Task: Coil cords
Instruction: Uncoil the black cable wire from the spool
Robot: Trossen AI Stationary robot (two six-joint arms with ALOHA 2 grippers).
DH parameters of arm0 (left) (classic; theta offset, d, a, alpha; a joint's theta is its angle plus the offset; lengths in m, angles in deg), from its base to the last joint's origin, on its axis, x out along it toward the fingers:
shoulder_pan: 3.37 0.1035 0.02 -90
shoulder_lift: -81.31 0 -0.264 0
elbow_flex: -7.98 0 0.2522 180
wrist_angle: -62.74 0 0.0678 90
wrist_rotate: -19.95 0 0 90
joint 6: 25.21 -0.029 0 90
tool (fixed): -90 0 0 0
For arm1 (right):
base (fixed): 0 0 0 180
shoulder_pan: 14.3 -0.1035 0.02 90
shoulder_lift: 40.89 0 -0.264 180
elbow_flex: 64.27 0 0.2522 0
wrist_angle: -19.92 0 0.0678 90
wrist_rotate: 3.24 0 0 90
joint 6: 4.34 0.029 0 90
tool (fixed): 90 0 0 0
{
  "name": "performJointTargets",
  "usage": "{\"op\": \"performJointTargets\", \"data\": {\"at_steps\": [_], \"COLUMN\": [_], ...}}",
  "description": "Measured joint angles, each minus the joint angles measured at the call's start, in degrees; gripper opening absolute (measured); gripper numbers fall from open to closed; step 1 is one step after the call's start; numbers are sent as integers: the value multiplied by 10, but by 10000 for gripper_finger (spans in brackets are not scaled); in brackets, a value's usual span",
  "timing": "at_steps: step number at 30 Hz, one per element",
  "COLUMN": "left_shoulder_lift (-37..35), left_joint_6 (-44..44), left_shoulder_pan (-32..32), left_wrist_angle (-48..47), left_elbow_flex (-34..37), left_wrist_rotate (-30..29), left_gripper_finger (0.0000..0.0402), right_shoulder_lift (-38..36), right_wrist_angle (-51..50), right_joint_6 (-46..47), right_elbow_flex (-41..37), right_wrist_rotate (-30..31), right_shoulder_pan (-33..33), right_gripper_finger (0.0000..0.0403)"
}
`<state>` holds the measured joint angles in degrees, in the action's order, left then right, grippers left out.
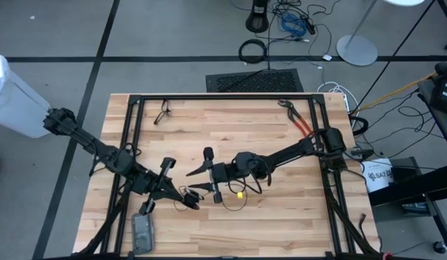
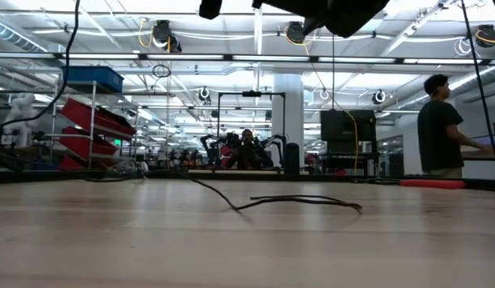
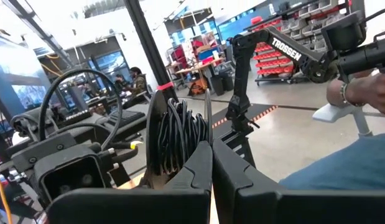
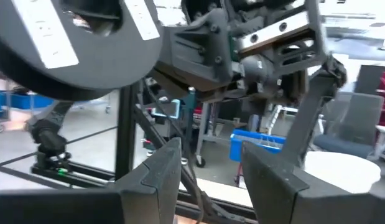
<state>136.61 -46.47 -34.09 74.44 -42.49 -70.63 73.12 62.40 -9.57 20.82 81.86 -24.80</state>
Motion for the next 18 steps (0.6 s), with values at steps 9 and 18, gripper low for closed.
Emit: {"op": "performJointTargets", "data": {"at_steps": [9,18], "left_shoulder_lift": [2,2], "left_joint_6": [4,11], "left_shoulder_pan": [0,0], "left_wrist_angle": [8,12], "left_elbow_flex": [0,0], "left_wrist_rotate": [0,0], "left_gripper_finger": [0,0], "right_shoulder_lift": [0,-1], "right_wrist_angle": [-15,-25], "right_joint_6": [2,1], "right_elbow_flex": [0,22], "right_wrist_rotate": [-15,-12], "right_shoulder_pan": [-4,-14], "right_gripper_finger": [153,153]}}
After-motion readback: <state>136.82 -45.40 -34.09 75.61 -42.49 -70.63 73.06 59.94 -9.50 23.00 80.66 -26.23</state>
